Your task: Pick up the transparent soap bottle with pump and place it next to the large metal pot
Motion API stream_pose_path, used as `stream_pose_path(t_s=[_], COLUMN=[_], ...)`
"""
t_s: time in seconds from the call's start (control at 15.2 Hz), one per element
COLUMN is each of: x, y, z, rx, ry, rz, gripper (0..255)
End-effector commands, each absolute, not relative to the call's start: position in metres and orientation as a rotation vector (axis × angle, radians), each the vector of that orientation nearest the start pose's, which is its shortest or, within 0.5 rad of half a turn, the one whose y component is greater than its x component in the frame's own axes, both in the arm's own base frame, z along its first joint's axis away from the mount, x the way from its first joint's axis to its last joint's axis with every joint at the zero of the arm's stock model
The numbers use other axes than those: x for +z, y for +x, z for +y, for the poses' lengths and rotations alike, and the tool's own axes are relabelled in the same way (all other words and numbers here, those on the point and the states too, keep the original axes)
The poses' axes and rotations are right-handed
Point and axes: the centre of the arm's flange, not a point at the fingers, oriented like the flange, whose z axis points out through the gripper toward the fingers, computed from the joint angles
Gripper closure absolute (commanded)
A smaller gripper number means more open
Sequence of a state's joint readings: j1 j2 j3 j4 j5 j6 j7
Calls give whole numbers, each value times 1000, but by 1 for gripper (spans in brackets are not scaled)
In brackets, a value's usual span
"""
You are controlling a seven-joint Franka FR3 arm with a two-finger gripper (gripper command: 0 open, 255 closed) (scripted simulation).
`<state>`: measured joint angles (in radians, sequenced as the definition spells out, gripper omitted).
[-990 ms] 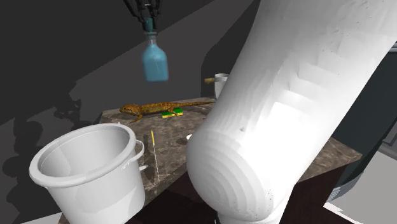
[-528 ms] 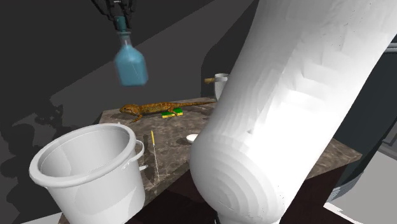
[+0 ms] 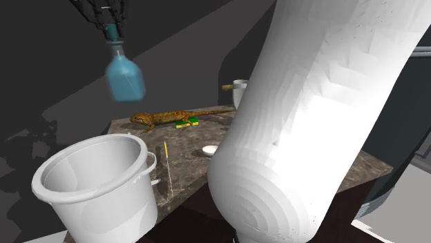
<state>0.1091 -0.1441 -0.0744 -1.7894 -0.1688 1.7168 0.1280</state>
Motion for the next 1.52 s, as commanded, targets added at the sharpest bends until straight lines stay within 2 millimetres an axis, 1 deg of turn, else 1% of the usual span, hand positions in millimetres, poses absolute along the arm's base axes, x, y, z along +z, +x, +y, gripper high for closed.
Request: stream_pose_path(t_s=[0.0, 1.45], x=[602, 486], y=[523, 523], z=[0, 0], rx=[-139, -139], ry=[-3287, -3287], rz=[123, 123], gripper=[255, 255])
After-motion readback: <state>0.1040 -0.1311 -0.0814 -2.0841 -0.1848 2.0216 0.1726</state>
